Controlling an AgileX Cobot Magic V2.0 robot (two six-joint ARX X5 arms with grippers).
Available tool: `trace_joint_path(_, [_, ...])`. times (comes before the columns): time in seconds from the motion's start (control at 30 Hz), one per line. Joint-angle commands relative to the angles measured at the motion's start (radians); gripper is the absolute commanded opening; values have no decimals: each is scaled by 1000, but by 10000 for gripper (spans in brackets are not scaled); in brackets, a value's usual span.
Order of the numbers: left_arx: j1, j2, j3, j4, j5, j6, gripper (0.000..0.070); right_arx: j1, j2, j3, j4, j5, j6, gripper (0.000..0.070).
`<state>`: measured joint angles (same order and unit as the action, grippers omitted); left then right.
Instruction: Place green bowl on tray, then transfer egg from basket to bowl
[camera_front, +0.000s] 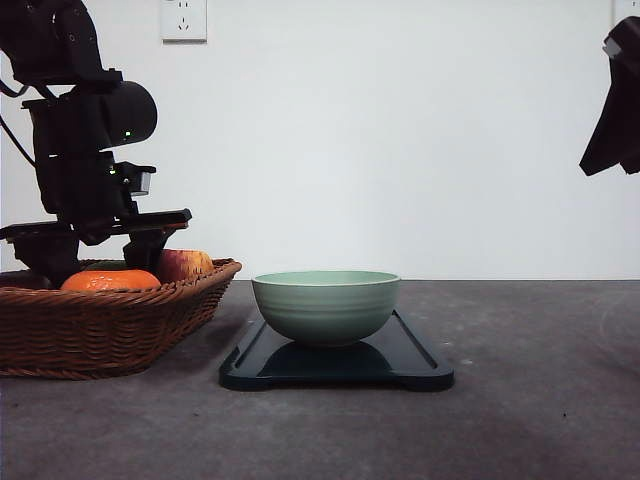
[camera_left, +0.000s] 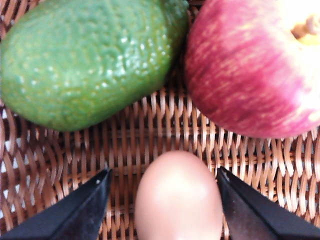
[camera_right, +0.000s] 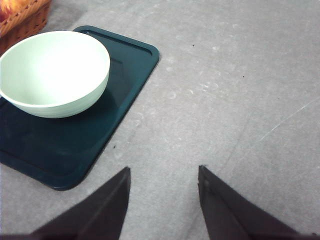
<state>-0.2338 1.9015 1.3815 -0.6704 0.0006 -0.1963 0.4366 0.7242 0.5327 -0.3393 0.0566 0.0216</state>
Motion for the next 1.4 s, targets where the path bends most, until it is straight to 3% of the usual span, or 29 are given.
trace_joint_path(0.0, [-4, 22, 21, 2, -3, 13, 314, 5, 6, 2, 8, 4, -11, 260])
trace_joint_path(0.07, [-4, 21, 21, 2, -3, 13, 263, 5, 6, 2, 8, 4, -11, 260])
trace_joint_path(0.27, [-4, 14, 21, -3, -3, 14, 256, 5, 6, 2, 3, 4, -11, 260])
trace_joint_path(0.4, [-4, -11, 22, -2, -3, 25, 179, 5, 6, 2, 2, 4, -11, 260])
trace_joint_path(0.8, [-27, -164, 28, -62, -1, 31, 189, 5, 7, 2, 3, 4, -11, 260])
trace_joint_path(1.07, [-145, -290, 28, 82, 49, 29, 189, 5, 6, 2, 7, 4, -11, 260])
trace_joint_path(1.37, [-323, -250, 28, 272, 52, 28, 189, 5, 6, 2, 10, 3, -11, 260])
